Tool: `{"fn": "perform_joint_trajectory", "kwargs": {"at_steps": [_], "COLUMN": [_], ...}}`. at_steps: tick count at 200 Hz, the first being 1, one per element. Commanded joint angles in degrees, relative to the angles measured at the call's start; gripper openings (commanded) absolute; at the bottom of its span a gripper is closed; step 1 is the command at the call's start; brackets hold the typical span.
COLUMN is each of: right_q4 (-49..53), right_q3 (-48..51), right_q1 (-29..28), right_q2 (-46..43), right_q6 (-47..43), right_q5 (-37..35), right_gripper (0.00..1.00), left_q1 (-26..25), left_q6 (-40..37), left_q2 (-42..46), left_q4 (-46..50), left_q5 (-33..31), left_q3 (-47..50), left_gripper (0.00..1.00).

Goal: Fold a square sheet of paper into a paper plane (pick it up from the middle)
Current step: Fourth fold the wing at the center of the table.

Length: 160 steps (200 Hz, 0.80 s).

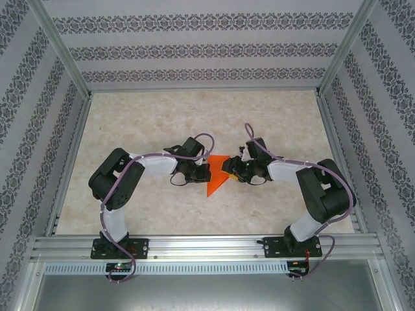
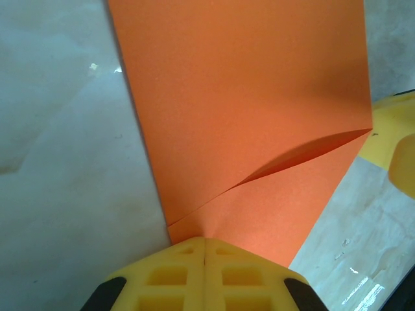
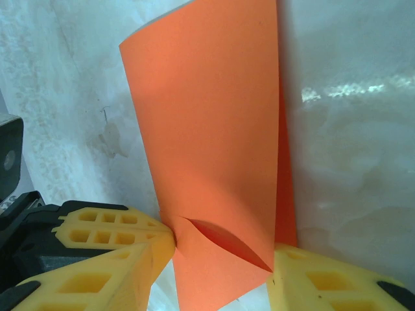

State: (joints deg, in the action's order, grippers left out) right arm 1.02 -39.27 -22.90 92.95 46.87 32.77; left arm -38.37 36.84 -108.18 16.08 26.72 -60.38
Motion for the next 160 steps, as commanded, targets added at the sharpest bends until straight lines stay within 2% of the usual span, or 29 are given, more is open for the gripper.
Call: {"fn": "perform_joint_trajectory", "kwargs": {"at_steps": [1, 39, 60, 108, 137, 160], "right_q4": [-3.09, -2.52, -0.08, 2.72, 2.70, 0.08], "right_q3": [-0.49, -3.08, -4.53, -5.36, -5.10, -4.10], "right_q1": [-0.77, -0.84, -0.84, -0.62, -0.30, -0.31], "right_q2": [0.20, 3.81, 5.94, 7.35, 7.69, 6.76], "right_q6": [-0.68, -8.68, -12.68, -16.17, -15.38, -10.00], "right_q5": [1.95, 7.06, 7.34, 7.24, 6.52, 6.18], "right_gripper": [0.48, 0.45, 0.41, 0.27, 0.18, 0.12], "left_q1": [0.12, 0.11, 0.09, 0.14, 0.04, 0.05], "left_q6": [-1.07, -1.22, -1.33, -1.98, -2.21, -2.12], "left_q2": [-2.09, -1.89, -1.42, 0.57, 2.93, 6.81], "left_q4": [0.97, 1.44, 1.77, 2.49, 2.82, 2.69], "left_q5": [-0.69, -1.11, -1.19, -2.77, -3.58, -5.80], "left_q3": [0.80, 0.34, -0.17, -0.14, 0.37, 2.11], "left_gripper": [0.03, 0.03, 0.03, 0.07, 0.12, 0.25]}}
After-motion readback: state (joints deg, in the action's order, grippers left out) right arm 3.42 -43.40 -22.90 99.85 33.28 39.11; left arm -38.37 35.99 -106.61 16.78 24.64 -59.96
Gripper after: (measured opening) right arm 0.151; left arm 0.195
